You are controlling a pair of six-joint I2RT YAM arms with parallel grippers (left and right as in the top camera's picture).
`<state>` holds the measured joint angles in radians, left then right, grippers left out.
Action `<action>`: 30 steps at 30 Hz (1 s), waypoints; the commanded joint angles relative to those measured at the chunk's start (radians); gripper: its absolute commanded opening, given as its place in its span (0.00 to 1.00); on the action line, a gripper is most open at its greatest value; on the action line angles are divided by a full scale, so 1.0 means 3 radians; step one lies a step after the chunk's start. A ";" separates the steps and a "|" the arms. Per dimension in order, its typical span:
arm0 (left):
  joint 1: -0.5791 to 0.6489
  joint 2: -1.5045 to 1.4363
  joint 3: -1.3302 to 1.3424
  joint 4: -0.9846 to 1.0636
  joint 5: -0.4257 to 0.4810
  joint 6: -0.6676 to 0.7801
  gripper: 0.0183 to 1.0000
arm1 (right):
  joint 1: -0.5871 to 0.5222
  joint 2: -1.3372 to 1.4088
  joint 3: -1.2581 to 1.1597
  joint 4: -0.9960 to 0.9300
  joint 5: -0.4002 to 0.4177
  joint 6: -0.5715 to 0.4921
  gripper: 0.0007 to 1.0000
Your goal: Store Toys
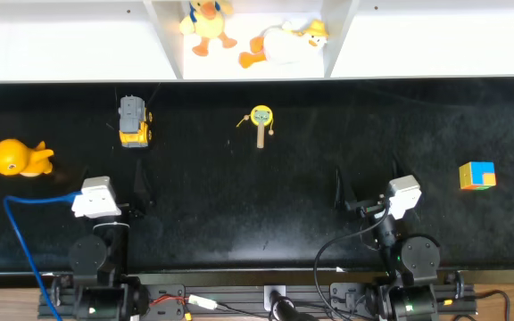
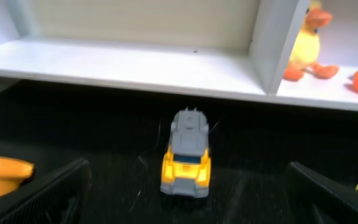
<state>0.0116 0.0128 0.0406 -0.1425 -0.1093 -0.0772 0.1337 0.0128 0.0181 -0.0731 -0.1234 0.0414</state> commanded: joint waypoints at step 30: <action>-0.0020 0.1773 0.2506 -0.1761 -0.1528 -0.0473 1.00 | 0.0027 -0.0027 -0.0043 0.0011 0.0017 0.0014 1.00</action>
<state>0.0116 0.5495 0.7723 -0.6838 -0.5297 -0.2287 0.1337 0.0128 0.0181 -0.0734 -0.1230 0.0414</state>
